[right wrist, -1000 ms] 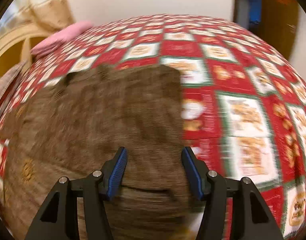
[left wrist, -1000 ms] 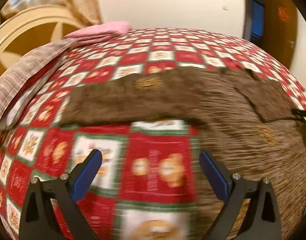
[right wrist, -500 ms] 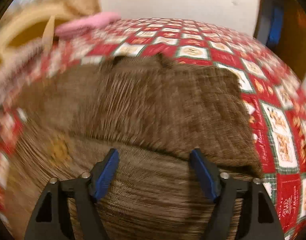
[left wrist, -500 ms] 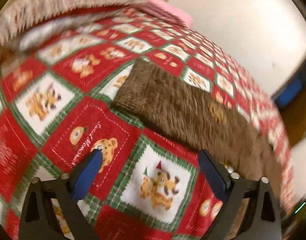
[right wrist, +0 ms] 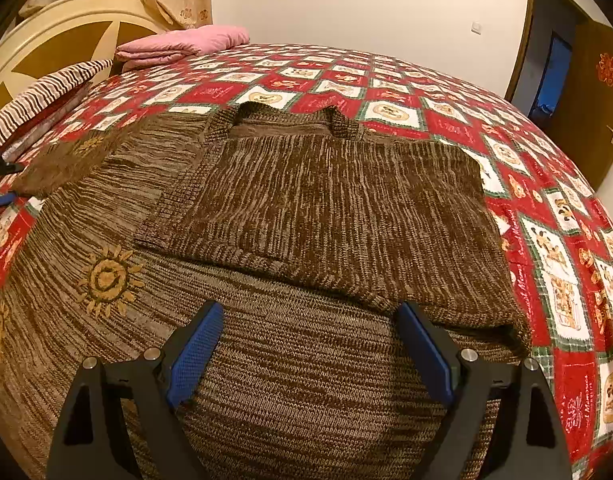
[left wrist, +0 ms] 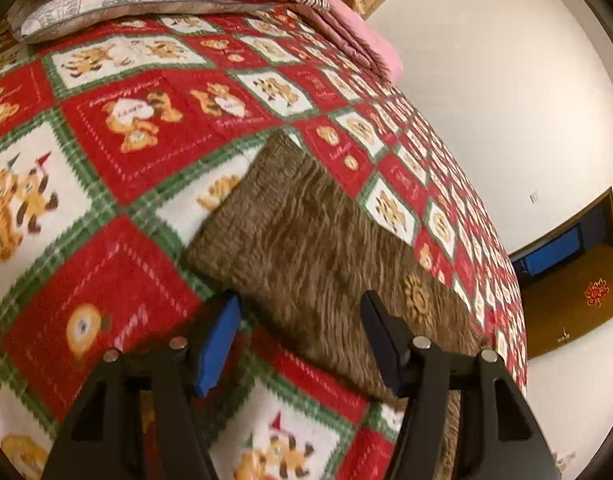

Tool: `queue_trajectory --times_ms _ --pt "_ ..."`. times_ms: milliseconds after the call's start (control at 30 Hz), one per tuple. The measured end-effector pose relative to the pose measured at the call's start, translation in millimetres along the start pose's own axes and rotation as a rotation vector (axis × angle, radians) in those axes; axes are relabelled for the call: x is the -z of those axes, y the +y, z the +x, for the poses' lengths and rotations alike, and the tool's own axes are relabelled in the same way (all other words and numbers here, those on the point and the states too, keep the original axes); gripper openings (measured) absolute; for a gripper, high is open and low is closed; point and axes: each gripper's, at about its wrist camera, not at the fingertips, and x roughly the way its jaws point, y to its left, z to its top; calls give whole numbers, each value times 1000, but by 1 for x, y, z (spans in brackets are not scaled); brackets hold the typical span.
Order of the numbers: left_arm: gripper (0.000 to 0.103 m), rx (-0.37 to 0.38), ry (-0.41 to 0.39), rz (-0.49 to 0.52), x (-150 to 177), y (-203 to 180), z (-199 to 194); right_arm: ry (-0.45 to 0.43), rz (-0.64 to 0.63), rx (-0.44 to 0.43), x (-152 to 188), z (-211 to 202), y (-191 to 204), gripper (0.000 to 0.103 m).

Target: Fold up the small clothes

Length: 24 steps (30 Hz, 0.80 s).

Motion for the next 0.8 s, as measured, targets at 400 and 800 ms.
queue_trajectory --times_ms 400,800 --pt "7 -66 -49 24 -14 7 -5 -13 18 -21 0 -2 -5 89" --pt "7 -41 -150 203 -20 -68 -49 -98 155 -160 2 -50 -54 89"
